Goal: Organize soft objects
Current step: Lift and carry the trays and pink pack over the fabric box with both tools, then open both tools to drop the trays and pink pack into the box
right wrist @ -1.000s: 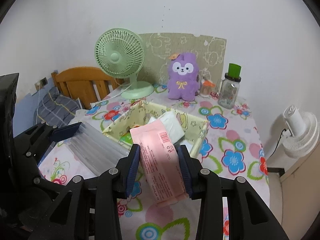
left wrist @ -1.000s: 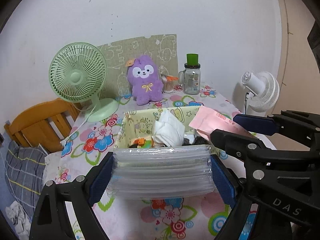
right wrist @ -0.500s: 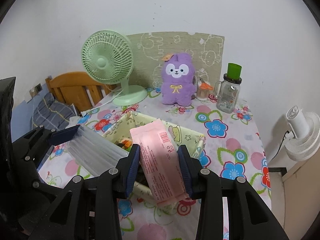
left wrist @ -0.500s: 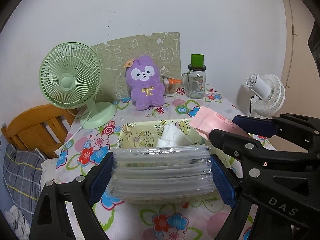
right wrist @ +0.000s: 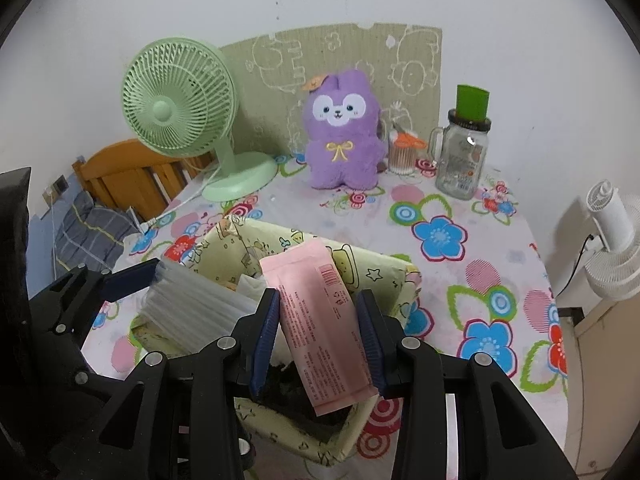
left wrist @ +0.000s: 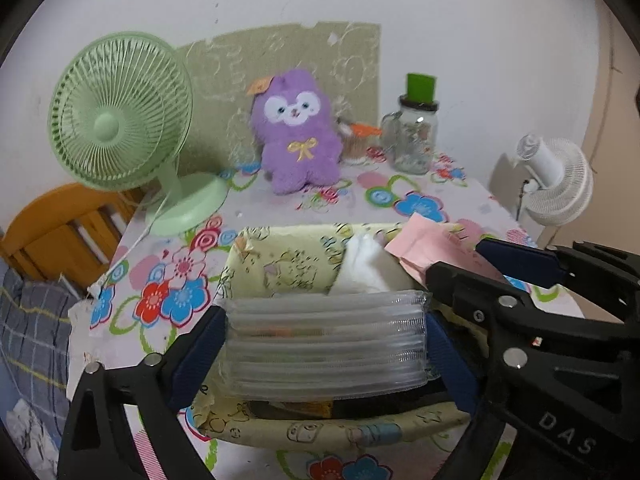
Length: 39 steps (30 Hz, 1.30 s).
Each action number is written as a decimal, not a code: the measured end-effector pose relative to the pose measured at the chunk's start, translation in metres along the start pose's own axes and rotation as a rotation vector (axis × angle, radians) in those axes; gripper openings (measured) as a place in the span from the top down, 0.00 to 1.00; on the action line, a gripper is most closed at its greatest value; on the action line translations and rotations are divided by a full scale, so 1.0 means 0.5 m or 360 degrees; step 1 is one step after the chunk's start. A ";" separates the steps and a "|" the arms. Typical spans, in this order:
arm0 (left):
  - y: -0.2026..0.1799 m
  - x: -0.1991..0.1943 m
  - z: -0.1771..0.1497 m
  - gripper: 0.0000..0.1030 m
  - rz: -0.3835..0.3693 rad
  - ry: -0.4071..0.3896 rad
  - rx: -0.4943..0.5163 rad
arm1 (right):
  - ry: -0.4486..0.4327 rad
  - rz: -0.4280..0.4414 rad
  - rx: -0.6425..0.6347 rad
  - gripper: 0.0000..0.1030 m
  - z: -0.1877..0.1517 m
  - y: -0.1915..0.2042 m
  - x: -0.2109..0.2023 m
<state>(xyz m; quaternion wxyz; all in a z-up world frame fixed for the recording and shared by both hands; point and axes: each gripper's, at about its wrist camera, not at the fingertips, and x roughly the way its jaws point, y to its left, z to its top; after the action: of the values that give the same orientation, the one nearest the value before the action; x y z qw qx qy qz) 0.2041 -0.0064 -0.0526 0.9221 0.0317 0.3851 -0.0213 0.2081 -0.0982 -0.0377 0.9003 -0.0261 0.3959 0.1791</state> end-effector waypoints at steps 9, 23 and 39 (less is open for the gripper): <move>0.004 0.017 -0.006 0.00 -0.0020 0.0036 0.0012 | 0.0023 -0.0037 0.0016 0.49 -0.001 0.004 0.026; 0.014 -0.003 -0.024 0.00 -0.0127 0.0044 0.0009 | 0.0020 -0.0055 0.0074 0.20 -0.021 0.006 0.003; -0.011 -0.041 -0.041 0.00 -0.0142 -0.0071 0.0114 | 0.0049 0.0031 0.0062 0.20 -0.034 0.008 -0.014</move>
<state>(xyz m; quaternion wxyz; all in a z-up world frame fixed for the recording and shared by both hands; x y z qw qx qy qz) 0.1747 -0.0100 -0.0524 0.9268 0.0470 0.3645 -0.0769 0.1904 -0.0999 -0.0441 0.8927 -0.0074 0.4133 0.1798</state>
